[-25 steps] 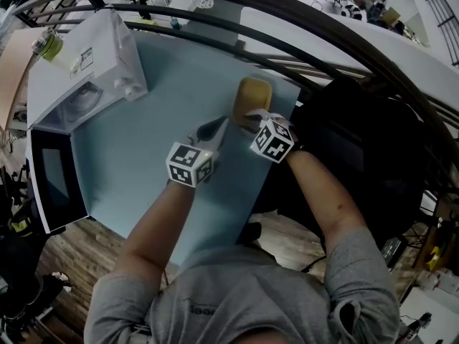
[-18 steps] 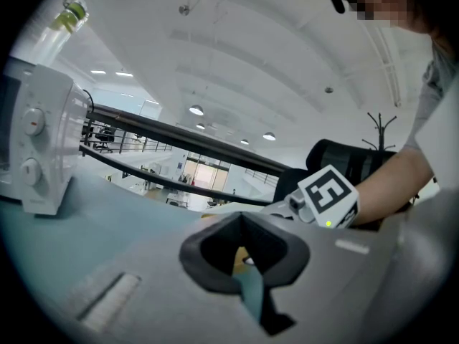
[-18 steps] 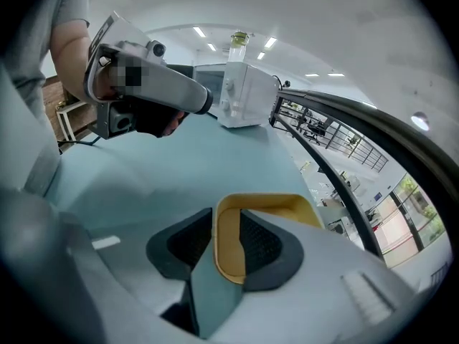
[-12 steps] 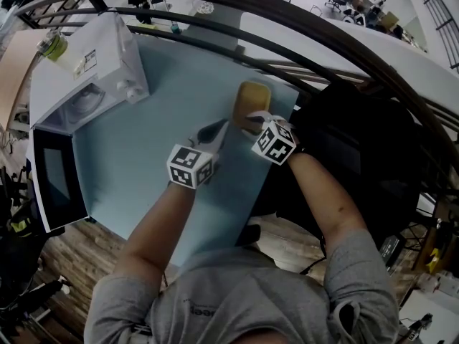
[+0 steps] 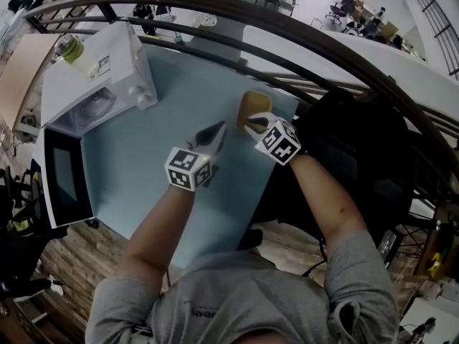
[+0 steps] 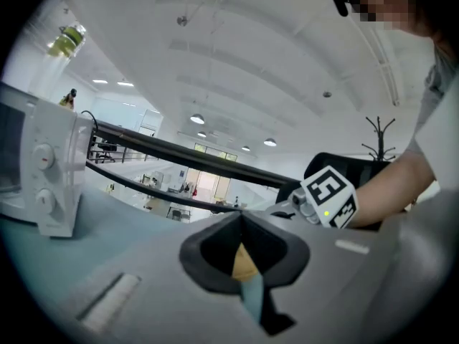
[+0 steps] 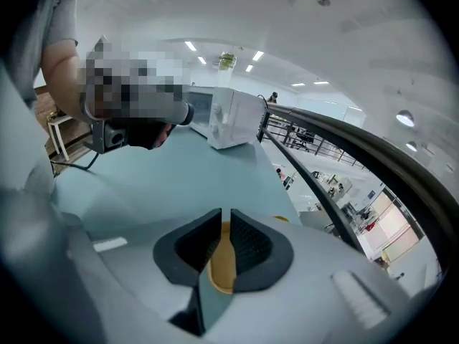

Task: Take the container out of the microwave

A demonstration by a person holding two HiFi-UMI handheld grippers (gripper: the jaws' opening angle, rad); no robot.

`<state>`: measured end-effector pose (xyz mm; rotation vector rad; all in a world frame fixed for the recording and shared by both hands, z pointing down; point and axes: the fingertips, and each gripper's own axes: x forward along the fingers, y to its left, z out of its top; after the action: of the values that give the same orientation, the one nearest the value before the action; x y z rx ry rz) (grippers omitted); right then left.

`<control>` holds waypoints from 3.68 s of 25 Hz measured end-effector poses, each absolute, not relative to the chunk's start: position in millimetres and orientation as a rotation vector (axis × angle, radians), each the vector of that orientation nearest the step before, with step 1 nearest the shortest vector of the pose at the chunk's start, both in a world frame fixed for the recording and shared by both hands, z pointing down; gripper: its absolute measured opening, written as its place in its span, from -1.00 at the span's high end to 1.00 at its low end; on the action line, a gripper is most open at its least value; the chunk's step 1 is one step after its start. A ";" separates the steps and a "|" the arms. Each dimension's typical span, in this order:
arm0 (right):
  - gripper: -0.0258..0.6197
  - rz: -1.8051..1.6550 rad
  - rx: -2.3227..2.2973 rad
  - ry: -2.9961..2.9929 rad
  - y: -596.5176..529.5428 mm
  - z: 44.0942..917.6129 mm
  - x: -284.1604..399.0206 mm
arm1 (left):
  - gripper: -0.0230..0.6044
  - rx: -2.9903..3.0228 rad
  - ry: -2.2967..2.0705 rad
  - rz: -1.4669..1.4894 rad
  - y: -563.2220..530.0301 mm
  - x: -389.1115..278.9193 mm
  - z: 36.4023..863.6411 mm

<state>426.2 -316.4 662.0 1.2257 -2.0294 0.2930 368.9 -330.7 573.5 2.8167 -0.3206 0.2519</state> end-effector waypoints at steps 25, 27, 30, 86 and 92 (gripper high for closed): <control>0.91 0.063 1.269 -2.257 -359.5 441.7 219.9 | 0.87 2.920 -0.627 -0.079 -352.4 126.9 363.9; 0.91 0.055 1.266 -2.273 -361.2 430.2 197.2 | 0.87 2.928 -0.645 -0.092 -351.2 101.5 353.4; 0.91 0.048 1.266 -2.290 -364.4 417.2 165.5 | 0.87 2.941 -0.666 -0.114 -351.1 64.8 340.7; 0.91 0.035 0.974 -2.769 -27.3 378.8 149.1 | 0.87 2.827 -1.136 -0.076 5.9 -1.7 333.5; 0.91 0.052 0.938 -2.807 -0.8 392.5 141.9 | 0.87 2.869 -1.061 -0.124 31.7 -7.3 337.2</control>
<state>141.9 -0.8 392.5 0.9384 -2.8066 0.0523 -7.3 31.7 337.2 2.8691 -1.0615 -0.1235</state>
